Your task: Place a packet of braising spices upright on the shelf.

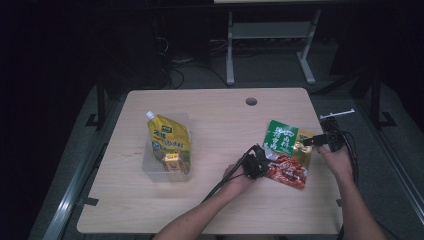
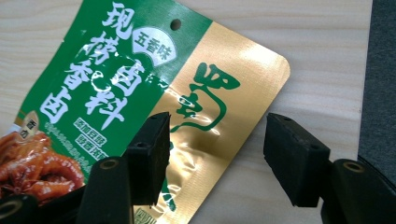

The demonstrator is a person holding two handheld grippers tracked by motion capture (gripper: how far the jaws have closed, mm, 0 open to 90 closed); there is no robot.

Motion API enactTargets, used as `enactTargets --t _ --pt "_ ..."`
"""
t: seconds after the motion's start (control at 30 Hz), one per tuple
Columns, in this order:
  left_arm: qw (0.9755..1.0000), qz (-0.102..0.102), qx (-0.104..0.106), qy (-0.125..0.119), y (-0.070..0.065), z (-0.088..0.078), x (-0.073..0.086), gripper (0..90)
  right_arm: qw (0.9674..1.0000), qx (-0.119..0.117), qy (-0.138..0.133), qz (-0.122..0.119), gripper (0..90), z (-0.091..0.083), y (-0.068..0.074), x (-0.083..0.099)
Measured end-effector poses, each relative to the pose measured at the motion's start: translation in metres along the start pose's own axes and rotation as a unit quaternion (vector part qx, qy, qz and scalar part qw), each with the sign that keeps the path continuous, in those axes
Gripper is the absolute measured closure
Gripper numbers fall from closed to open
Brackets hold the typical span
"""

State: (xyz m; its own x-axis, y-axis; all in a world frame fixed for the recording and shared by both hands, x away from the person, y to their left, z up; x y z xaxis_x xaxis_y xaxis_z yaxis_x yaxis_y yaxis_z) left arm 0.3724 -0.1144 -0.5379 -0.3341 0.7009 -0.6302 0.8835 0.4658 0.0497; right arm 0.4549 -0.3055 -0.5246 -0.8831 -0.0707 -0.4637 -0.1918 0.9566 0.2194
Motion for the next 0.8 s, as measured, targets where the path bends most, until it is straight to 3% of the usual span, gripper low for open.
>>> enactTargets --t 0.43,0.8 --pt "1.0000 0.008 -0.003 0.003 -0.001 0.000 0.001 89.3 0.9992 -0.026 0.010 0.030 37.1 0.007 -0.003 0.004" --pt "0.9999 0.015 -0.004 0.002 -0.001 0.000 0.001 89.2 0.9992 -0.026 0.021 0.021 38.6 0.012 0.002 0.005"
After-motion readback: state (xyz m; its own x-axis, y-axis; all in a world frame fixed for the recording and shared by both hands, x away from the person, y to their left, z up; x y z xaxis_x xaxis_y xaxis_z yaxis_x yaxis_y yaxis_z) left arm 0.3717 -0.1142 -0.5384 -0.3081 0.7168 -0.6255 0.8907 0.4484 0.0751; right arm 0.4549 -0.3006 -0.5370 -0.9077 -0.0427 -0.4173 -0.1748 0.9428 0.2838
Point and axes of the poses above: each handheld gripper's, and its own axes: z roughly forward along the jaws, x roughly out of its underside, y roughly to its left, the point moved 10 cm from there along z, roughly forward along the jaws, and after that the axes turned 2 degrees about -z, right-handed, at the moved point
